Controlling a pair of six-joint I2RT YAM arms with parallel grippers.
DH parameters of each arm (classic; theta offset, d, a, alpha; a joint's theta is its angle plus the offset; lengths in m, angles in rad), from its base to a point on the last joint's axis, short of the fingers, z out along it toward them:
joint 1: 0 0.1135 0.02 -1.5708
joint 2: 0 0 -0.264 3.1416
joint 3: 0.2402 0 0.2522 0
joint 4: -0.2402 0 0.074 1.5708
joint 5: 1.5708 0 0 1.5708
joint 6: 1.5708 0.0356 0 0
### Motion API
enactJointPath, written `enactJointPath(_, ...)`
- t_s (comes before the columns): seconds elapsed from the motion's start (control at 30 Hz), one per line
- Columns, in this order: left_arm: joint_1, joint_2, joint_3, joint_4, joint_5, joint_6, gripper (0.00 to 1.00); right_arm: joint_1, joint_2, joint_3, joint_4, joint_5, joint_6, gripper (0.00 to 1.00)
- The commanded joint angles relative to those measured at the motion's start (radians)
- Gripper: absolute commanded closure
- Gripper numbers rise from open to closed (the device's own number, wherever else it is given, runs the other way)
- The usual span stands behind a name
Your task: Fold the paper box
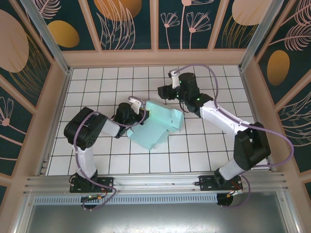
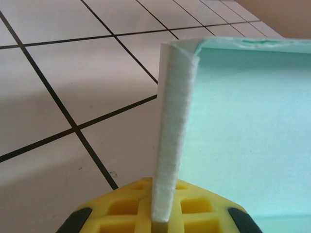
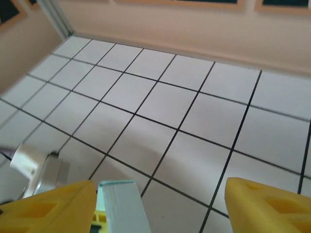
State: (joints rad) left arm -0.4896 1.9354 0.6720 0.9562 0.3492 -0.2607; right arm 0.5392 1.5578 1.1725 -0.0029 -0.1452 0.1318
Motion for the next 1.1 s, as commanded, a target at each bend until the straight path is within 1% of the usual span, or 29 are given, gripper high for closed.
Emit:
enactJointPath(0.0, -0.033, -0.001, -0.024, 0.183, -0.114, 0.002, 0.91, -0.049, 0.061, 0.043, -0.087, -0.194, 0.221, 0.31)
enactJointPath(0.1, -0.066, 0.022, -0.051, 0.276, -0.154, 0.028, 0.9, -0.075, 0.107, 0.055, -0.082, -0.263, 0.259, 0.32)
enactJointPath(0.2, -0.077, 0.06, -0.063, 0.363, -0.152, 0.002, 0.88, -0.075, 0.156, 0.073, -0.074, -0.312, 0.265, 0.32)
enactJointPath(0.37, -0.08, 0.1, -0.075, 0.426, -0.165, -0.018, 0.85, -0.076, 0.23, 0.091, -0.037, -0.362, 0.273, 0.32)
enactJointPath(0.4, -0.08, 0.101, -0.075, 0.44, -0.159, -0.009, 0.88, -0.075, 0.244, 0.092, -0.028, -0.375, 0.279, 0.32)
enactJointPath(0.47, -0.08, 0.098, -0.065, 0.427, -0.139, 0.028, 0.88, -0.072, 0.271, 0.104, -0.013, -0.413, 0.287, 0.33)
enactJointPath(0.53, -0.08, 0.087, -0.055, 0.384, -0.157, 0.056, 0.88, -0.069, 0.287, 0.116, -0.002, -0.44, 0.286, 0.33)
enactJointPath(0.6, -0.081, 0.077, -0.067, 0.372, -0.174, 0.08, 0.87, -0.066, 0.294, 0.116, 0.017, -0.445, 0.282, 0.33)
enactJointPath(0.7, -0.08, 0.06, -0.119, 0.402, -0.182, 0.108, 0.87, -0.063, 0.299, 0.104, 0.055, -0.454, 0.283, 0.33)
enactJointPath(0.77, -0.08, 0.061, -0.177, 0.47, -0.177, 0.124, 0.87, -0.061, 0.302, 0.083, 0.099, -0.467, 0.291, 0.33)
enactJointPath(0.87, -0.08, 0.089, -0.252, 0.598, -0.199, 0.12, 0.88, -0.052, 0.318, 0.078, 0.119, -0.494, 0.289, 0.32)
enactJointPath(0.97, -0.08, 0.123, -0.261, 0.638, -0.199, 0.123, 0.88, -0.038, 0.321, 0.068, 0.135, -0.505, 0.283, 0.33)
enactJointPath(1.07, -0.08, 0.155, -0.236, 0.63, -0.182, 0.14, 0.86, -0.026, 0.32, 0.052, 0.141, -0.519, 0.276, 0.32)
